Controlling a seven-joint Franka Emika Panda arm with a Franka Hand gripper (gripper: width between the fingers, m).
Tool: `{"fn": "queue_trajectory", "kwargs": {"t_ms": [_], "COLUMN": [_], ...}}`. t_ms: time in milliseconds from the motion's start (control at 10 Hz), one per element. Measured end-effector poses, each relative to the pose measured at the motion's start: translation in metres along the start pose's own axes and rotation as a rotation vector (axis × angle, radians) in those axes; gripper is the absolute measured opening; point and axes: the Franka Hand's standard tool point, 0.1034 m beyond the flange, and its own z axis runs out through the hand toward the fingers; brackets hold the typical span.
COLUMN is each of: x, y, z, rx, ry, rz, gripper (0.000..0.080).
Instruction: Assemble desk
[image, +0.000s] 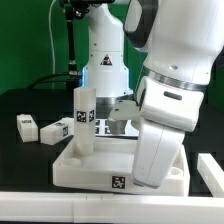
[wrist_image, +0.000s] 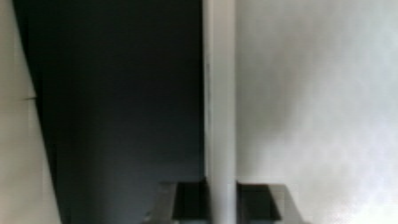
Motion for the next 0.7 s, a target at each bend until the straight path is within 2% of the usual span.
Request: {"fn": "queue_trajectory", "kwargs": {"t_ms": [500, 700], "x": [0.025, 0.028], "y": [0.009, 0.018], "z": [-0.008, -0.011], "rx": [-0.023, -0.028], "ry": [-0.016, -0.018], "rz": [-0.154, -0.154], "gripper": [0.0062, 0.0062]}}
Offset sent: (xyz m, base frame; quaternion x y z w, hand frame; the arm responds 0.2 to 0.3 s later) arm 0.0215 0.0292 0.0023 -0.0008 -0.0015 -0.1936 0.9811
